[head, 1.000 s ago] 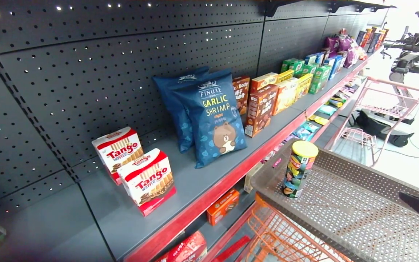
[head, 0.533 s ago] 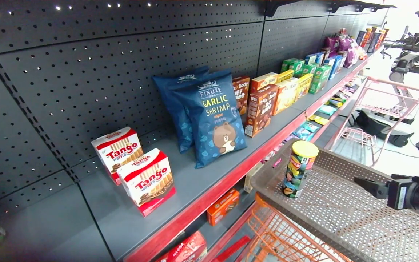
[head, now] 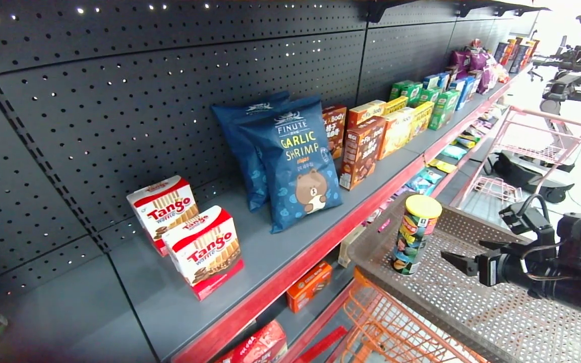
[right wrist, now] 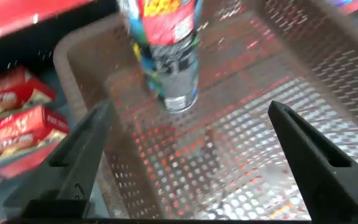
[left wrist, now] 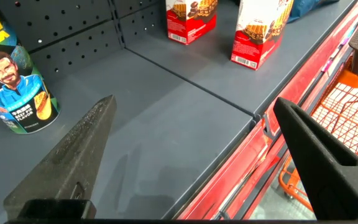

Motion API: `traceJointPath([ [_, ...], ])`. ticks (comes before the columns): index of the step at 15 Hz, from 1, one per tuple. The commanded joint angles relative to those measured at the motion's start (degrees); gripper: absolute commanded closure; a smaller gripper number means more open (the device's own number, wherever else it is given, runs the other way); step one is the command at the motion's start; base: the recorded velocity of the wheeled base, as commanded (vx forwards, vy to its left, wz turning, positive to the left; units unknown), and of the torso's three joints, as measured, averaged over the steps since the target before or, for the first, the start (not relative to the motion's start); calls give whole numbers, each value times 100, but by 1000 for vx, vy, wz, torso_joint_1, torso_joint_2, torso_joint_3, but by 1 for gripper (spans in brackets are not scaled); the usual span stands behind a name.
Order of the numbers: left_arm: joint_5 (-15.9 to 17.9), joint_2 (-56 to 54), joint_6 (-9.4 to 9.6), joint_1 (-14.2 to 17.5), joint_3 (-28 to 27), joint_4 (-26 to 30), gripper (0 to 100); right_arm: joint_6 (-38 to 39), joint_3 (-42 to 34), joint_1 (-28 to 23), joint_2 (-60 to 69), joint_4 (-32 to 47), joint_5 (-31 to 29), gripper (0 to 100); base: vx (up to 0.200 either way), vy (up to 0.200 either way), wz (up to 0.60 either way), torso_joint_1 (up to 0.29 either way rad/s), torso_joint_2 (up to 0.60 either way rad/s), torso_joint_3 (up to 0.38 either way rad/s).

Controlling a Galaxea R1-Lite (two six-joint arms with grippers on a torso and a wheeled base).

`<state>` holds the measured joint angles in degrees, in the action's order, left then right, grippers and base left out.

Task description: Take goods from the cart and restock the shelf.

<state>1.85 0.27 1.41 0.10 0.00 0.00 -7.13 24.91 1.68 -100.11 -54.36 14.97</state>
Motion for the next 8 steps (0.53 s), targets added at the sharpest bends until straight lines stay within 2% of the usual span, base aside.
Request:
traceJointPath([
  [1,-1,8,-1,-1,0,0,0,-16,375,34,-694,-22,287,0,0,0,0,0,0,0],
  [4,-1,8,-1,-1,0,0,0,-51,1148,95,-1186,-13,322,0,0,0,0,0,0,0],
  [8,-1,8,-1,-1,0,0,0,-131,1869,254,-1608,189,744,0,0,0,0,0,0,0],
])
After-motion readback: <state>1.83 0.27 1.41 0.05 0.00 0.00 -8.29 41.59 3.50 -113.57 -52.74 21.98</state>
